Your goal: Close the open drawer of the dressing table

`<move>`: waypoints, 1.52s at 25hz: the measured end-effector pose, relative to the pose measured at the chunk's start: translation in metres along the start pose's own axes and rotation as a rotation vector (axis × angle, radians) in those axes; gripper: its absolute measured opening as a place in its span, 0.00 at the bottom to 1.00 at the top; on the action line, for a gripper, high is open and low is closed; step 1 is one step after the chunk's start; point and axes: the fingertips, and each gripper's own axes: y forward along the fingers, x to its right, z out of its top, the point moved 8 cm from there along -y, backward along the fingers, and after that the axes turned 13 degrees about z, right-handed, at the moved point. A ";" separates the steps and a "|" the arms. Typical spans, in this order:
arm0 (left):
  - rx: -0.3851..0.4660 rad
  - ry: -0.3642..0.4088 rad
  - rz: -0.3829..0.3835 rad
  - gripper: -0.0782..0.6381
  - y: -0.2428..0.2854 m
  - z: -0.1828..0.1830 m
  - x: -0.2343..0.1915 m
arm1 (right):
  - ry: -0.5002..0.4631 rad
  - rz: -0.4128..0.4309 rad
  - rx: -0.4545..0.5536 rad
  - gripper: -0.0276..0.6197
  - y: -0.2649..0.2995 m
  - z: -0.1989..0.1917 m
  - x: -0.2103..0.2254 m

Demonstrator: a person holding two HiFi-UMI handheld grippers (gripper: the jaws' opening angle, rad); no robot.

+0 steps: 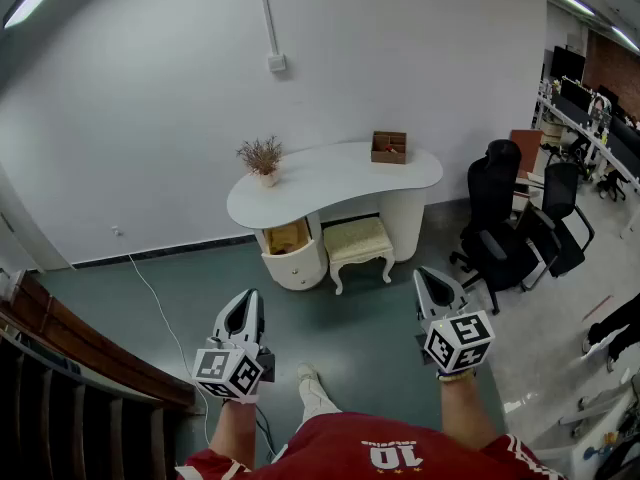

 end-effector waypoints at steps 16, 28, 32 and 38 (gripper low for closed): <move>0.067 0.065 0.032 0.10 0.000 0.005 0.002 | -0.064 0.002 -0.009 0.03 0.002 -0.001 -0.001; 0.044 0.056 0.017 0.11 0.009 -0.008 0.004 | -0.069 -0.007 0.031 0.05 0.006 -0.003 0.003; 0.041 0.055 0.027 0.11 0.010 -0.009 0.005 | -0.068 -0.005 0.026 0.05 0.007 -0.002 0.005; -0.012 0.101 0.065 0.11 0.015 -0.019 -0.007 | -0.031 0.007 0.016 0.05 0.016 -0.015 0.010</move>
